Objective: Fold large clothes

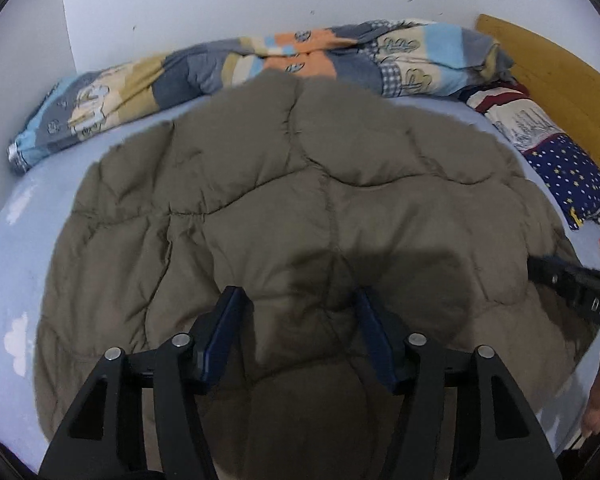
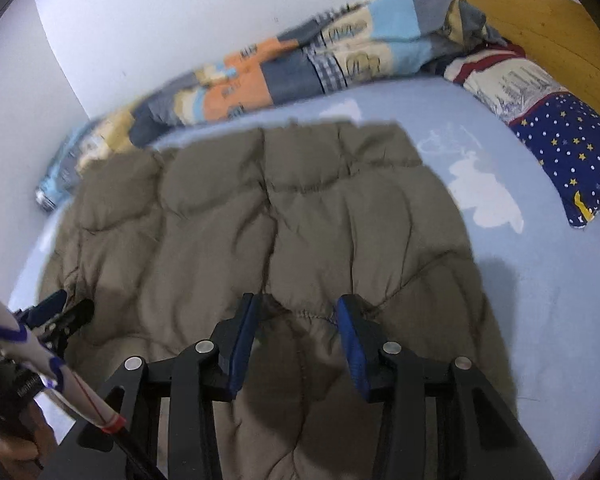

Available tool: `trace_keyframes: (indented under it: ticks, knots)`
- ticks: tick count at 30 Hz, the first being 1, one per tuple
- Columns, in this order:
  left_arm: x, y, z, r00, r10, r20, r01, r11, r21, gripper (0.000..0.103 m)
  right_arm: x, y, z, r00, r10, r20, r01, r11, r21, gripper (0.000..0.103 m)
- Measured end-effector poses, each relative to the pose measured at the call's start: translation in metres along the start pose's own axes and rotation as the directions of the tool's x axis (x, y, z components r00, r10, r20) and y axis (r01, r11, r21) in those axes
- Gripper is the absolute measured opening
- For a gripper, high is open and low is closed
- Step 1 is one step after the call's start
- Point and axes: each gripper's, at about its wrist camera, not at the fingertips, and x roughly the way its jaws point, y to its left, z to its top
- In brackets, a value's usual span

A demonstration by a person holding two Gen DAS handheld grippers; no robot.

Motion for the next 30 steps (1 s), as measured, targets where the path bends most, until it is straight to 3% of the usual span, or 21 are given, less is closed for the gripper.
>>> trace_keyframes:
  ticks: [7,13,18,23,26,30]
  knots:
    - [0.017,0.003,-0.001,1.000,0.026,-0.005,-0.026,1.000,-0.003,0.065,0.022,0.008,0.004,0.996,-0.078,-0.037,0.078,0.997,-0.023,0.046]
    - [-0.023,-0.001,-0.014,0.993,0.074,0.095,-0.072,0.997,-0.018,0.065,-0.012,0.010,-0.002,0.997,-0.058,0.050,0.058,0.998,0.006,0.046]
    - [-0.072,0.013,-0.046,0.979,0.128,0.160,-0.118,0.991,-0.068,0.065,-0.053,0.020,-0.035,0.996,-0.025,0.086,0.030,0.998,-0.049,0.046]
    - [-0.097,0.033,-0.084,0.975,0.161,0.150,-0.139,0.980,-0.146,0.065,-0.065,0.035,-0.076,0.999,0.012,0.047,-0.007,0.994,-0.107,0.046]
    - [-0.096,0.049,-0.093,0.981,0.145,0.128,-0.112,0.966,-0.232,0.065,-0.062,0.047,-0.083,0.999,0.009,0.045,-0.002,0.988,-0.153,0.046]
    - [-0.085,0.061,-0.093,0.978,0.180,0.108,-0.143,0.949,-0.281,0.065,-0.056,0.057,-0.081,0.997,-0.029,0.067,0.041,0.979,-0.197,0.046]
